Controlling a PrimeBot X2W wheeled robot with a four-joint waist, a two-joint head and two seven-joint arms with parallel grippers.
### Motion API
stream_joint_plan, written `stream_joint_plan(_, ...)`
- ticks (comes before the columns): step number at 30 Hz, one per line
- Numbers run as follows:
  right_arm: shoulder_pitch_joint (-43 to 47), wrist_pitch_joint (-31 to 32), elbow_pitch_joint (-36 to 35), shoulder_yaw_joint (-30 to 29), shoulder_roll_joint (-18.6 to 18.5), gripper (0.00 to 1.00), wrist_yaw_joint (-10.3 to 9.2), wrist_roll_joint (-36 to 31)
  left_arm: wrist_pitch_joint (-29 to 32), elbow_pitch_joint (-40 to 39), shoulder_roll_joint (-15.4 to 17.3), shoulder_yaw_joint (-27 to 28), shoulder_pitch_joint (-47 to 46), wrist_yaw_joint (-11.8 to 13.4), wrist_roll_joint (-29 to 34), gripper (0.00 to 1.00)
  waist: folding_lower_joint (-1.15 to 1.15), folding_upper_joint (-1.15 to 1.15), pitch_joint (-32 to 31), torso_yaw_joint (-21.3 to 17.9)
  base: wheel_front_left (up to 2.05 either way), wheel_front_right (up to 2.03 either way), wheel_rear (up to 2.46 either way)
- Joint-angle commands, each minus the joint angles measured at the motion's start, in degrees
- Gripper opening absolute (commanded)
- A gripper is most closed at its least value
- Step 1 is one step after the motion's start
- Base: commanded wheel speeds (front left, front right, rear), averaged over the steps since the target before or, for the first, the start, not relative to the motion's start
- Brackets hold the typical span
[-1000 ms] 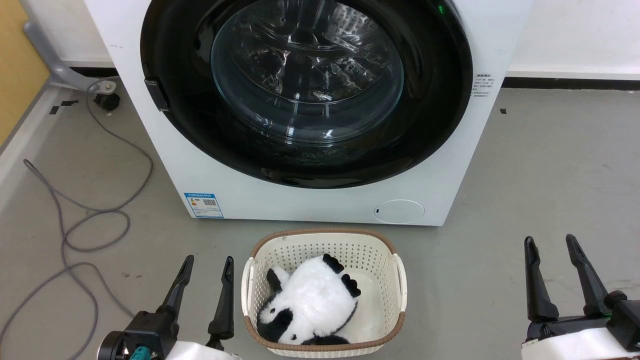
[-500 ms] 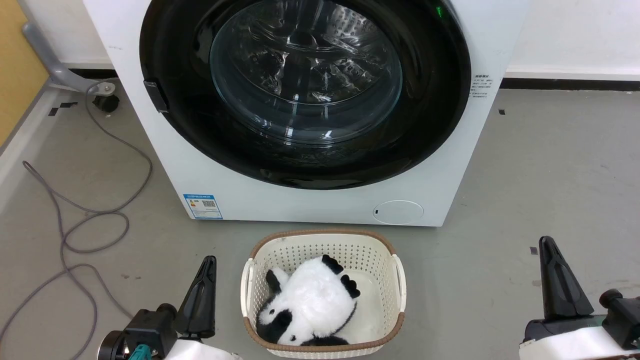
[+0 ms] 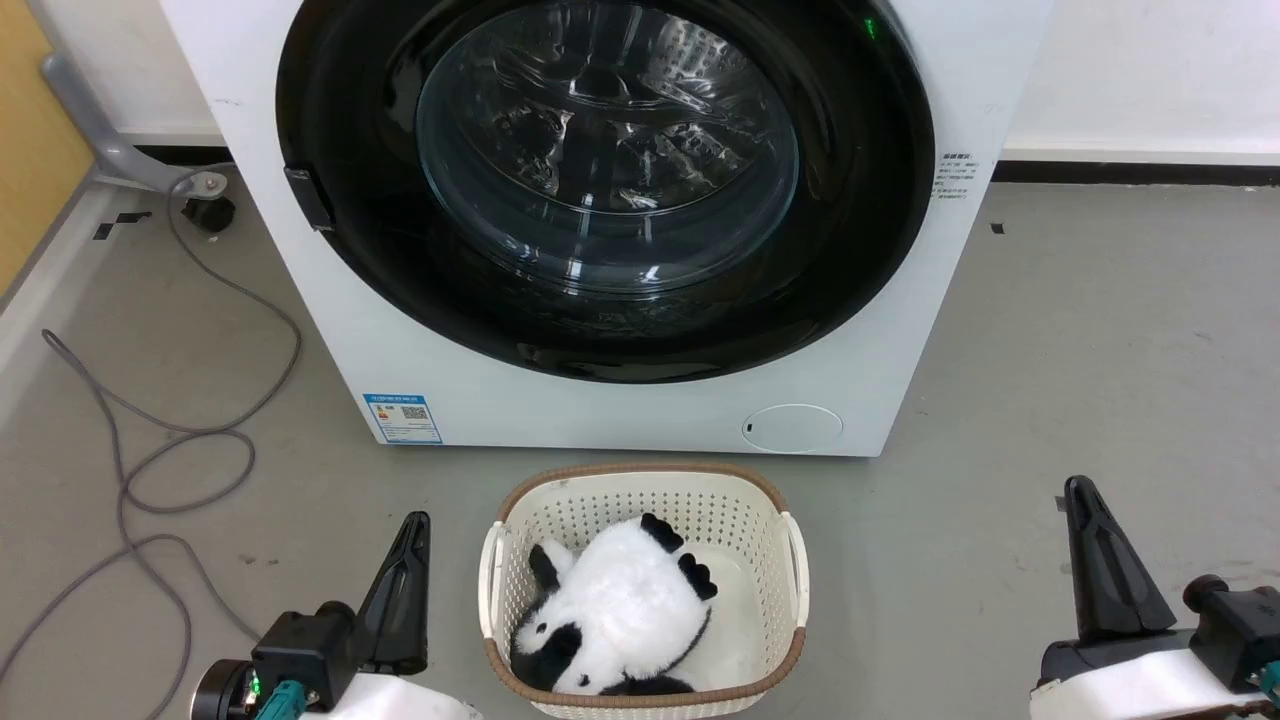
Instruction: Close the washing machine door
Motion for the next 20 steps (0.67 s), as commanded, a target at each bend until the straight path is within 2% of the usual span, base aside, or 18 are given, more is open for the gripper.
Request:
stream_joint_plan(1, -0.4, 0.6, -0.1, 0.3, 0.1, 0.00, -0.01, -0.9, 0.5, -0.4, 0.0, 0.3, -0.5, 0.4, 0.6, 0.00, 0.00, 0.00, -0.1, 0.0, 0.00, 0.00, 0.00)
stream_joint_plan(20, -0.8, 3.0, -0.1, 1.2, 0.1, 0.00, -0.02, -2.1, 3.0, -1.0, 0.0, 0.8, -1.0, 1.2, 2.1, 0.00, 0.00, 0.00, -0.6, -0.5, 0.00, 0.00, 0.00)
